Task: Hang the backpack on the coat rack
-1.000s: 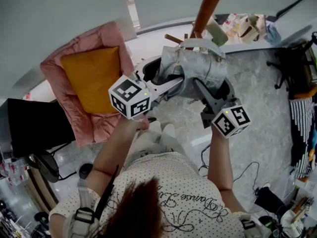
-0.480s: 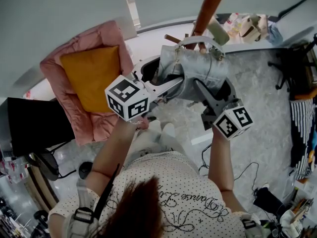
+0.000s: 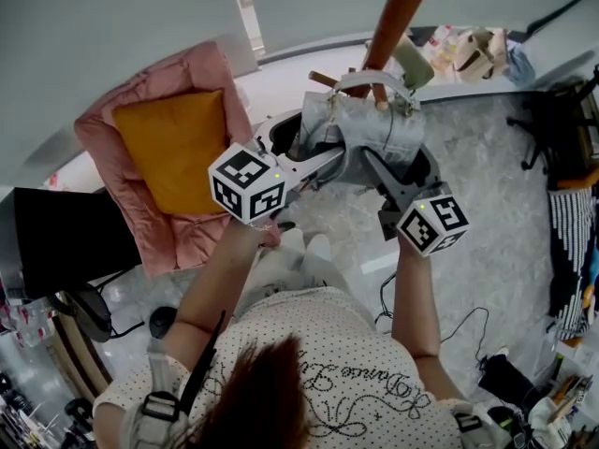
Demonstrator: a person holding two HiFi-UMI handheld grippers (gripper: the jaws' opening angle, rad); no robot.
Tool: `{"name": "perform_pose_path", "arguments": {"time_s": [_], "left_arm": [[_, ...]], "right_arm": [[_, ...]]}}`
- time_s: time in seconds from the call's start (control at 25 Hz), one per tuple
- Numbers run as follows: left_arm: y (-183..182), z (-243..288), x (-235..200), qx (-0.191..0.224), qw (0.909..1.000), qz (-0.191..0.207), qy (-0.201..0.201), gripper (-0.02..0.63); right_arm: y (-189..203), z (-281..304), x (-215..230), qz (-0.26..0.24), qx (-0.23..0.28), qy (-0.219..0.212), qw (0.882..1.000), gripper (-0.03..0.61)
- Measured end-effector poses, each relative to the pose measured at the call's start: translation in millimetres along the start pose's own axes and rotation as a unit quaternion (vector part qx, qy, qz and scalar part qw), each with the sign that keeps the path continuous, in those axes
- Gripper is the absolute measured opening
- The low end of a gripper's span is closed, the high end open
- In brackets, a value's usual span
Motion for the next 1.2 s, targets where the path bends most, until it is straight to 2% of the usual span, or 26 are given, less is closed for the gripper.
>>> {"name": "perform_pose_path", "arguments": {"time_s": [0.28,0.68,1.2], "left_arm": [[6,7,-12,-0.012,0.9999,-0.008,-0.008,0.344],[8,8,-13,-0.011,0.9999,0.007,-0.003,0.344],[10,1,-11,-0.006,0.9998,0.013,-0.014,0.360]], "right_arm": [[7,11,8,0.000,-0.010,-0.002,1.000,0.376],[10,12,10,-0.009,-0.003,-0.007,1.000,0.377],[11,10,4,-0.044,-0.024,-0.008,0.999,0.410]]}}
Point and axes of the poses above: the fingertips, and each gripper's own axes: z forward along the fingers, x to its right, y out of its underside, the point moved 1 cm from there along -z, backward along the fingers, and after that the axes turned 7 degrees about -z, right-handed, at the moved point
